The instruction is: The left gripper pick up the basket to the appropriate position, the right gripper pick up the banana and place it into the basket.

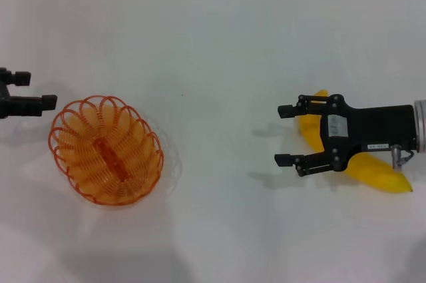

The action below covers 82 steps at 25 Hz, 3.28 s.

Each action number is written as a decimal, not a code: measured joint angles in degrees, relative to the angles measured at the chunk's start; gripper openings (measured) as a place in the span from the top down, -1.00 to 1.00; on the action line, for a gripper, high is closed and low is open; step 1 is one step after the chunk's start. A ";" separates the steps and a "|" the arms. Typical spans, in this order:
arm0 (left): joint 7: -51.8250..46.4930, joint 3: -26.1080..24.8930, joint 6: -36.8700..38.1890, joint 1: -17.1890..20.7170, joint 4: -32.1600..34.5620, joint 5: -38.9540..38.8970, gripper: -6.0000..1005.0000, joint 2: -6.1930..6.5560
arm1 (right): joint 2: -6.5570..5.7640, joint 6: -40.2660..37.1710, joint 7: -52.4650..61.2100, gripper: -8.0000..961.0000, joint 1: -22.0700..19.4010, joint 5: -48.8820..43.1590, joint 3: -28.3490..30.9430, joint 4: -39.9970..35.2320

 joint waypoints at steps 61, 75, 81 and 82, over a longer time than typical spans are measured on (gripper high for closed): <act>17.33 -0.09 -15.72 -8.09 6.57 10.23 0.84 -5.49 | 0.00 -0.82 0.23 -0.83 0.77 0.08 0.31 0.00; 2.75 -0.34 -3.13 -4.21 -1.64 -3.73 0.89 -5.92 | -0.11 -1.76 0.26 -0.83 0.52 0.52 0.98 0.00; -8.53 -0.19 -12.08 -6.02 7.04 -3.51 0.90 -5.80 | 0.00 -1.76 0.30 -0.83 0.69 0.55 1.26 -0.01; -10.09 -0.18 -12.46 -6.37 8.19 -3.50 0.90 -5.75 | 0.00 -1.76 0.30 -0.83 0.74 0.56 1.27 -0.01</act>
